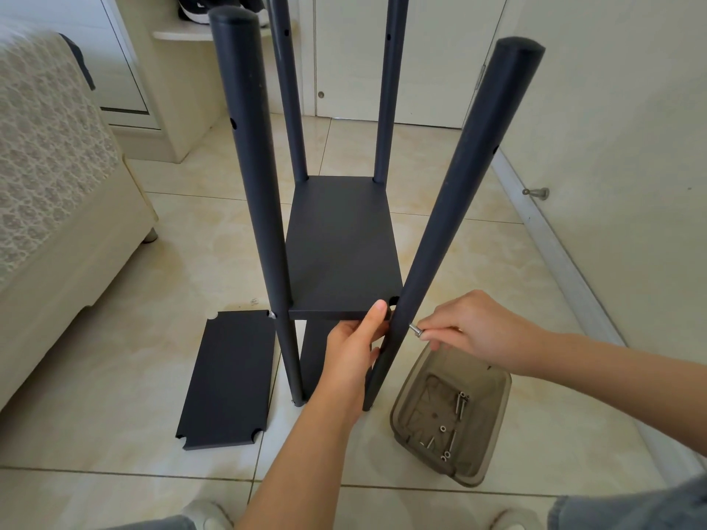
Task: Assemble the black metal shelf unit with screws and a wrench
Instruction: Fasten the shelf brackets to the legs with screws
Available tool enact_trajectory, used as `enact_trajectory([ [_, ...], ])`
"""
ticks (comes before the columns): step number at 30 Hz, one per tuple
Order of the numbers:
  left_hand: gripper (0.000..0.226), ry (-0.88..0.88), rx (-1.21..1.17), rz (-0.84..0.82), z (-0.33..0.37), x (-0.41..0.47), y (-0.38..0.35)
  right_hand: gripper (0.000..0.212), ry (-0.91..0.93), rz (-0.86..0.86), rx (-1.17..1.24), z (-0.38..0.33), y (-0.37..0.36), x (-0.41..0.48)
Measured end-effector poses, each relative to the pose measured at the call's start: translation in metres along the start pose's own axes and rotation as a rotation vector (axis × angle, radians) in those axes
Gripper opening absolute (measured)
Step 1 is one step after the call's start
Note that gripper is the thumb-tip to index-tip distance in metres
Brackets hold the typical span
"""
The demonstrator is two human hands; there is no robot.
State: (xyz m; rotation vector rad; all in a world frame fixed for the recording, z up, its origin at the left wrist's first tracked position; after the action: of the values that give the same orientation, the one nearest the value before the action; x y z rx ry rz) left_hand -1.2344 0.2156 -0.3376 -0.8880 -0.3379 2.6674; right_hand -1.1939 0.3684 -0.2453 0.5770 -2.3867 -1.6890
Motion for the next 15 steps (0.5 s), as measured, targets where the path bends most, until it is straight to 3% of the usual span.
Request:
enact_trajectory([
  [8,0.025,-0.008,-0.002,0.013,0.001,-0.002,0.000,0.032,0.062,-0.011,-0.194,0.000,-0.011,-0.001],
  [12,0.027,-0.008,-0.018,0.024,0.002,-0.004,-0.001,0.007,0.176,0.044,-0.410,-0.006,-0.012,-0.005],
  [15,0.029,-0.003,-0.032,0.029,0.002,-0.005,-0.002,0.011,0.181,0.099,-0.441,-0.005,-0.014,-0.005],
])
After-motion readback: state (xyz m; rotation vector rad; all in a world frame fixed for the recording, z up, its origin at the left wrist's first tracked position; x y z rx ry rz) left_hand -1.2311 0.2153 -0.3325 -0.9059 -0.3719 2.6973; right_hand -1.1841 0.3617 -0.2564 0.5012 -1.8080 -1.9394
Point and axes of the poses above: each hand's wrist, its own x-axis towards the middle knuckle, its own y-axis out of the back of the hand, z = x × y, the point moved 3 cm from there along x, towards the middle knuckle, and after that the axes turned 9 degrees about y, right-handed, at the moved point
